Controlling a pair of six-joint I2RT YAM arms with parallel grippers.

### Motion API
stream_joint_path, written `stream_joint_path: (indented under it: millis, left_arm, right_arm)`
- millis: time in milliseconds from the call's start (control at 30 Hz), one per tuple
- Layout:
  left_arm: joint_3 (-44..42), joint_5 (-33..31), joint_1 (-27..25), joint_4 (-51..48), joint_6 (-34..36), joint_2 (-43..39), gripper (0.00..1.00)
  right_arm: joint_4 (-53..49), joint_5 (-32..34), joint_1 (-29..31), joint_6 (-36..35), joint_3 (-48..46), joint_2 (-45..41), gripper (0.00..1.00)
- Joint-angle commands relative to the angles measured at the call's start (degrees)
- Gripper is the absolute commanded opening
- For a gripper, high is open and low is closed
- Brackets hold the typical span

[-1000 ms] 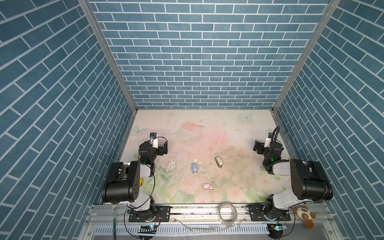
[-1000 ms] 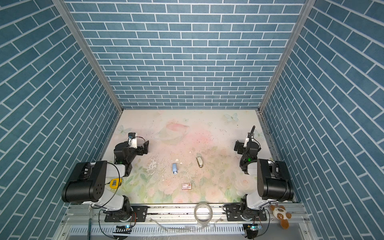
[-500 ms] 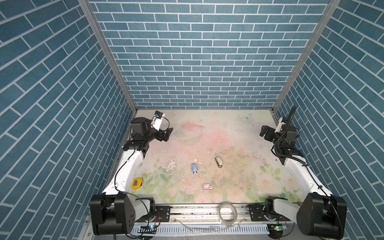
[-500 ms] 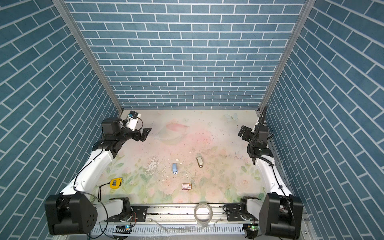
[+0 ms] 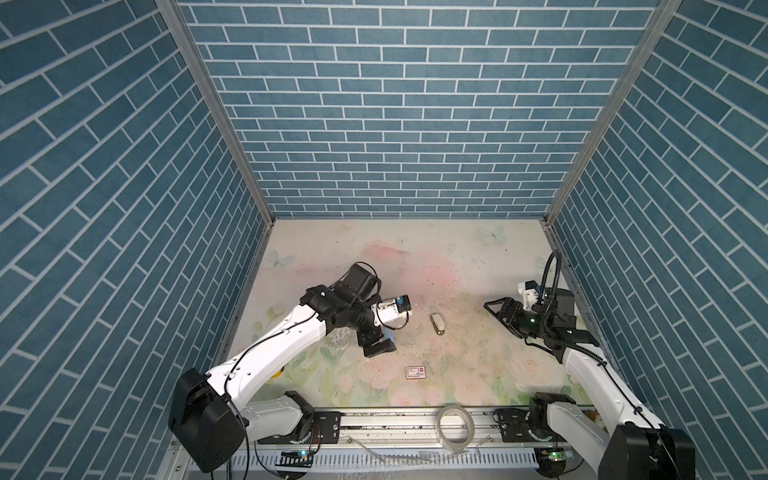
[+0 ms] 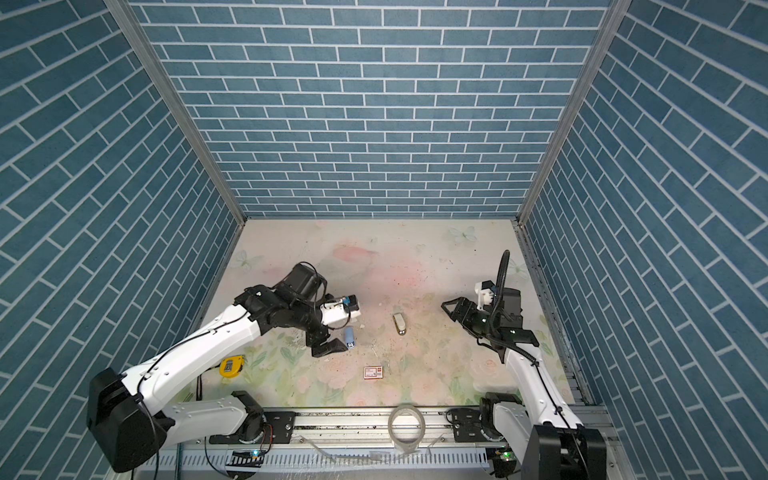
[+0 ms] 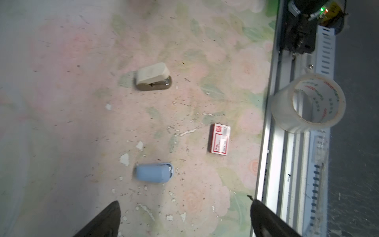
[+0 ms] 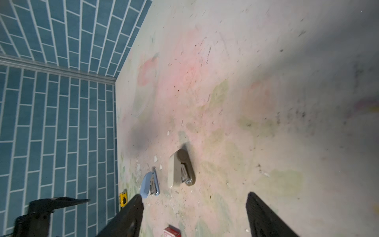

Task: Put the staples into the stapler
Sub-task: 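Reach left gripper over the staple box while right arm moves toward stapler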

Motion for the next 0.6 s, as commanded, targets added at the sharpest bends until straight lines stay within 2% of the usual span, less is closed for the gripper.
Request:
stream_joint_path:
  millis: [0,133,300,433,567]
  left_arm:
    - [-2.5,-2.6,-5.2,1.8,-0.7,2.0,1.00]
    - [-4.8,-4.0,-9.7,7.0,-2.7,6.0,0.95]
    - [-7.7,-5.3,-12.8,14.9,-6.2,9.3,0.93]
    - [-8.3,-9.2,-16.6,17.2,-7.3,12.7,0.89]
    - [-8.9,-12.1,-20.0,19.6,-6.9,14.6,0.86]
  right_arm:
    - [-1.6,-5.4,0.6,3.3,-1.9,-3.9,0.76]
    - [-3.0,-5.8,0.7,4.9,-5.2,-9.5,0.70]
    - [-2.7,-6.2,0.7,7.3,-9.0,-16.0,0.69]
    - [-2.5,-6.3,0.7,8.3,-10.3,-16.9,0.64]
    - [-2.0,-5.8,0.7,8.9,-10.7,-17.1,0.64]
